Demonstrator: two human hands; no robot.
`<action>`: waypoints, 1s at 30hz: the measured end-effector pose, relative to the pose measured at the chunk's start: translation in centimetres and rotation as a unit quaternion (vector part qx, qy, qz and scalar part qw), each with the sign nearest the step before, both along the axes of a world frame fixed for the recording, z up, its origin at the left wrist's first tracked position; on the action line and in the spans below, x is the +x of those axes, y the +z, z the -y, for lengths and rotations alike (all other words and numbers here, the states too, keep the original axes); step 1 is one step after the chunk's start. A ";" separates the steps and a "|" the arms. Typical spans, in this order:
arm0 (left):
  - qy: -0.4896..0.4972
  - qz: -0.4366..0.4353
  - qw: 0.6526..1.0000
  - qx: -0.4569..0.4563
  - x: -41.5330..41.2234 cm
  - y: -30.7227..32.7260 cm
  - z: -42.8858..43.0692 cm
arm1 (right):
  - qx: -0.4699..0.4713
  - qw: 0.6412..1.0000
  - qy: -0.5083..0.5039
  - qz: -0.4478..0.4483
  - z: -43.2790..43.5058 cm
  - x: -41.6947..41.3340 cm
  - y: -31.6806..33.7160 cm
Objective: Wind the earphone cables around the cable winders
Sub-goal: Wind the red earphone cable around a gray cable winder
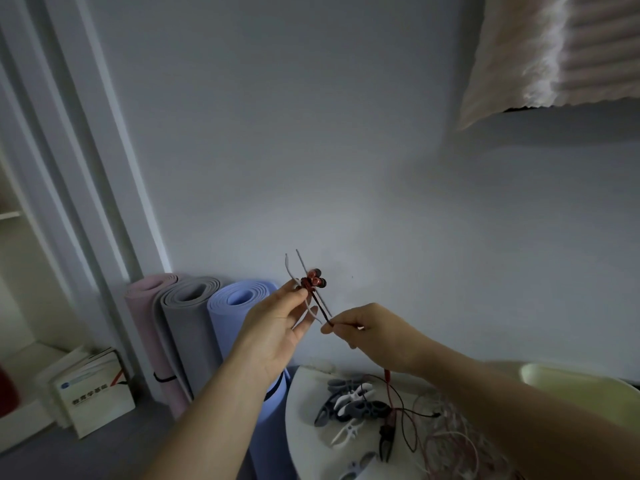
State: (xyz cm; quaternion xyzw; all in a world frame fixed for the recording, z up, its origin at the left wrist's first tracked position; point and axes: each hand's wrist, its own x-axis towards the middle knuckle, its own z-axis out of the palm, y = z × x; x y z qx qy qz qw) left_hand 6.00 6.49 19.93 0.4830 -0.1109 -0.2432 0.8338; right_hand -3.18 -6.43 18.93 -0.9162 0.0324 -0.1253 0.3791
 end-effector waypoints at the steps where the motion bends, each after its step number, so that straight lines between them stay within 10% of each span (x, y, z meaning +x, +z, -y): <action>1: 0.002 -0.001 1.000 0.003 0.0 0.0 0.0 | -0.015 1.000 0.004 0.001 -0.1 -0.1 -0.1; 20: -0.045 0.336 0.915 0.218 -0.6 -1.2 -0.9 | -0.283 0.946 -0.037 0.153 2.3 -1.1 7.4; 30: -0.173 0.350 0.895 0.214 -1.3 0.5 -2.3 | 0.048 0.997 0.035 0.053 4.6 -1.5 7.7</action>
